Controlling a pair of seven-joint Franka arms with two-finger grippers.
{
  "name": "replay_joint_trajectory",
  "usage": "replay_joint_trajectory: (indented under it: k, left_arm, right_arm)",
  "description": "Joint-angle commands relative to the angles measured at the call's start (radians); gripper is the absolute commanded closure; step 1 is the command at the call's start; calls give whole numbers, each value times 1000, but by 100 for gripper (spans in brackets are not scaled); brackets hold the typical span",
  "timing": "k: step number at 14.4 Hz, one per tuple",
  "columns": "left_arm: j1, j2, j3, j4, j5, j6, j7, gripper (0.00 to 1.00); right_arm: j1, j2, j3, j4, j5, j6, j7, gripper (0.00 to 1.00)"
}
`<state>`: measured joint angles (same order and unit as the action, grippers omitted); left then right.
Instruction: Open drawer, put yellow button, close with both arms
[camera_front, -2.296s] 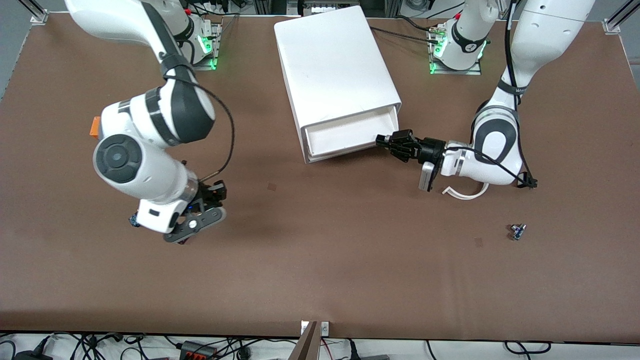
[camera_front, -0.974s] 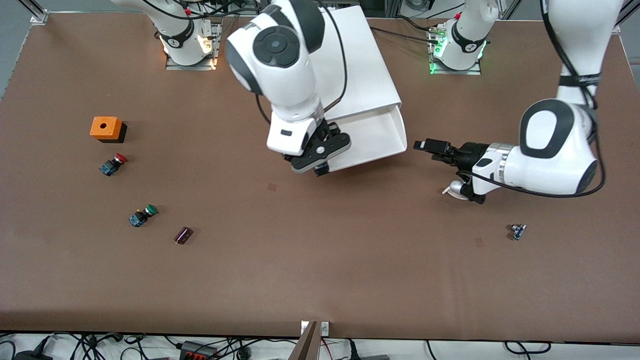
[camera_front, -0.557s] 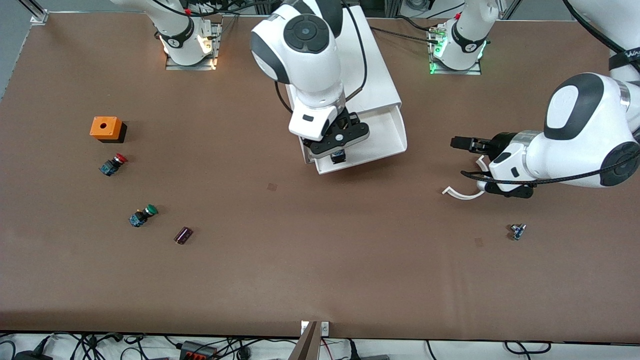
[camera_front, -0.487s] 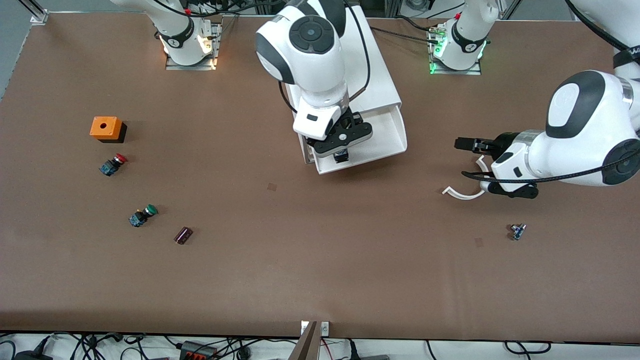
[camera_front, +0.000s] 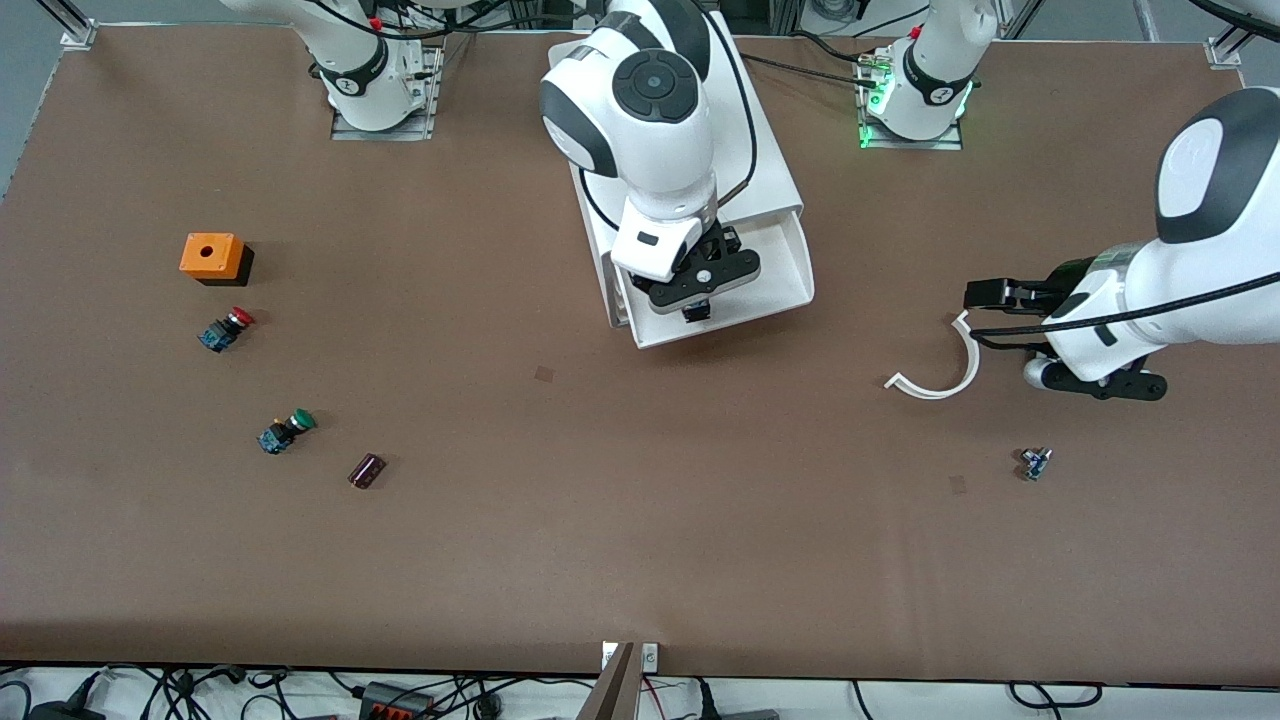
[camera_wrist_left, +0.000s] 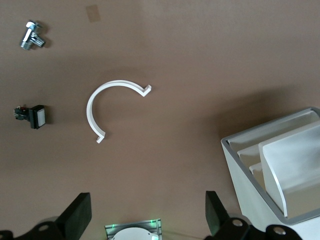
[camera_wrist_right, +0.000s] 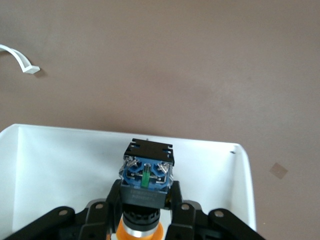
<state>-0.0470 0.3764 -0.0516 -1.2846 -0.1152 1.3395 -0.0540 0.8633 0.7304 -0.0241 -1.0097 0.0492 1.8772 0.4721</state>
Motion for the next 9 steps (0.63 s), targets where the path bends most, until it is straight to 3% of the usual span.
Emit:
replay_joint_trajectory:
  k: [1,9]
  left_arm:
    - [18,30,-5,44,17,-17,-17,0]
    - [10,30,-14,39,14,-14,-89,0]
  right_arm:
    - [8,20,0,22,33,-19,20,100]
    - [22,49,-2,22,57,-20,26,100]
